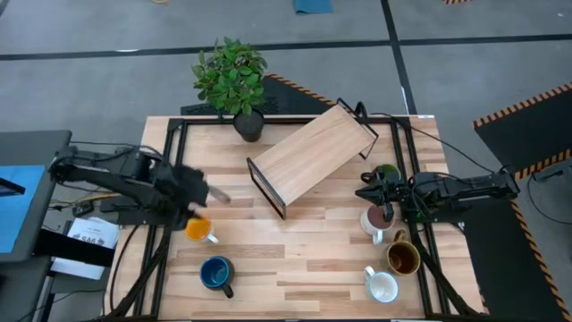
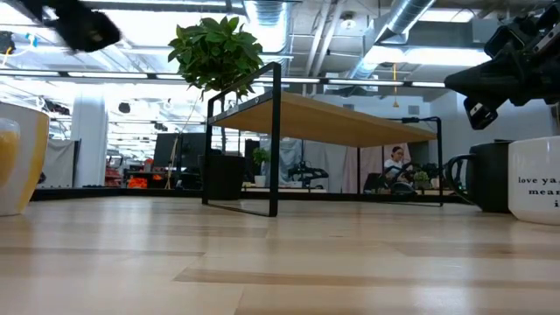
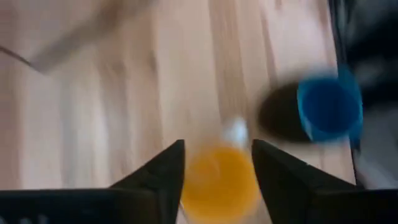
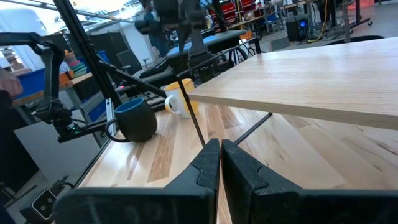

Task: Place coffee mugs
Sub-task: Put the yellow mug on the shelf

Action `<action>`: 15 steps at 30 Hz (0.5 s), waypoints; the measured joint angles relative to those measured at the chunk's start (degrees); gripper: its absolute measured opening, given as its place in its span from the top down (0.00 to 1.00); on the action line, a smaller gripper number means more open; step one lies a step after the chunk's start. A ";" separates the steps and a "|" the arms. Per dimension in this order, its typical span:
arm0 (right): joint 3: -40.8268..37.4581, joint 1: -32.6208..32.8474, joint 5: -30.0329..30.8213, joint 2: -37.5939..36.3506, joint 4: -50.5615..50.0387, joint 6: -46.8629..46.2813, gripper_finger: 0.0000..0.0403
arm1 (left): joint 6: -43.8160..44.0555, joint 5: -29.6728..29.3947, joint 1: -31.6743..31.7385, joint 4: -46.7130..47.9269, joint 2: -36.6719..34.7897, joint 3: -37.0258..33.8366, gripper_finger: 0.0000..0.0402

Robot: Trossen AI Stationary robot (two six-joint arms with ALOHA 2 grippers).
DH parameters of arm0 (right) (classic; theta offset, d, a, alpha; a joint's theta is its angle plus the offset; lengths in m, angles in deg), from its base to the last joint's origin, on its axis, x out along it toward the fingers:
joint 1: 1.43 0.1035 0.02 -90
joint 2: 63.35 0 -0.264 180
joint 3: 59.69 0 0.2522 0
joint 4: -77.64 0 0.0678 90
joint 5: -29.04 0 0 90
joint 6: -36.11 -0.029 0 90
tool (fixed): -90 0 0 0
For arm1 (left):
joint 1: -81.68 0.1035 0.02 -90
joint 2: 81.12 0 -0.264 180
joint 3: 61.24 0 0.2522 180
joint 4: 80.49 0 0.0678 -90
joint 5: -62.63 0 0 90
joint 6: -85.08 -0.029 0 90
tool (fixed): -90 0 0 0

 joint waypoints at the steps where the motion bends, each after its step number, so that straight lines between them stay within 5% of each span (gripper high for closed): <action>1: 0.02 -0.02 0.00 0.00 0.00 0.00 0.89 | -0.09 -0.72 -1.85 2.52 1.02 0.00 0.52; 7: 0.00 0.00 -0.01 0.00 -0.01 -0.01 0.89 | -2.15 -17.31 -10.30 7.09 7.25 -0.02 0.50; 15: 0.01 -0.01 0.00 0.00 -0.01 -0.01 0.89 | 1.49 -14.10 -11.10 6.94 15.23 -1.43 0.50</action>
